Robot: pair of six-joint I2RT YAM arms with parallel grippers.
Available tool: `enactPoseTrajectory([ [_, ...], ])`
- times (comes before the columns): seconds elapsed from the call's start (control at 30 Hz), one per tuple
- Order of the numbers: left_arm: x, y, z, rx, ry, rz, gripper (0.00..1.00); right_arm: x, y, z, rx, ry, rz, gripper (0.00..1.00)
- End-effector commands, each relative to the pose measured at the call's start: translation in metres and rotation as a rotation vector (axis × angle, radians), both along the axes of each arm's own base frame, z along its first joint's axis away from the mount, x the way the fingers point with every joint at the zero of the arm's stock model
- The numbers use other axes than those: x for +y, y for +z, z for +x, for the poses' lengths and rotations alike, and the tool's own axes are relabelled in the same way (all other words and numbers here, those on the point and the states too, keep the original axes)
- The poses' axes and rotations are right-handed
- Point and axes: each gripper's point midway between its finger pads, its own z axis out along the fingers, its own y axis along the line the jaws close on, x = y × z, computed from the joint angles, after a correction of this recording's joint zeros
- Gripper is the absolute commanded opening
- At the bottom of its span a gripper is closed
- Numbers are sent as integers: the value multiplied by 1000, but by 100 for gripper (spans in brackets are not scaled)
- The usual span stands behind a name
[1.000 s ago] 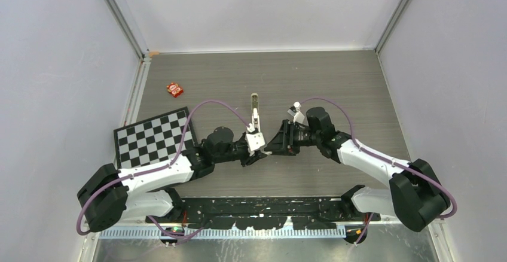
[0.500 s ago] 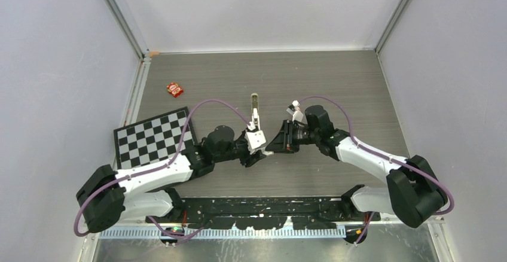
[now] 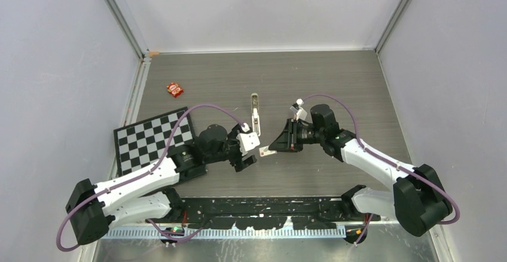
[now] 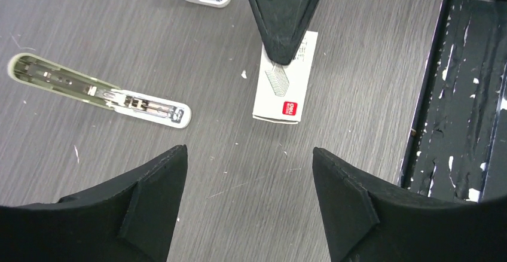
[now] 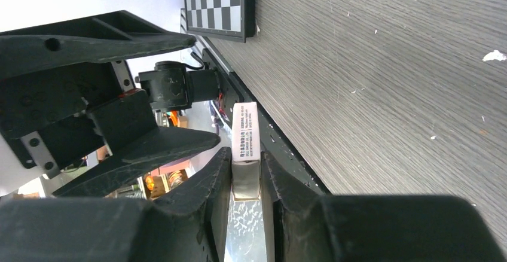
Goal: Load the staples into the stapler
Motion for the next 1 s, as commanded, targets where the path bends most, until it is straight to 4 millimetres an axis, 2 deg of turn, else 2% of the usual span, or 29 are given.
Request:
enactPoseTrajectory([
  [0.0, -9, 7, 0, -10, -49, 7, 79, 3, 27, 0, -66, 22, 58, 29],
  [0.2, -33, 3, 2, 11, -114, -12, 83, 2, 22, 0, -49, 13, 51, 29],
  [0.43, -53, 1, 4, 43, -158, -31, 80, 2, 20, -2, -36, 8, 47, 30],
  [0.73, -66, 4, 5, 65, -180, -62, 68, 1, 17, -3, -28, 8, 43, 30],
  [0.97, -70, 9, 5, 57, -196, -81, 64, 2, 15, -3, -17, 11, 39, 30],
])
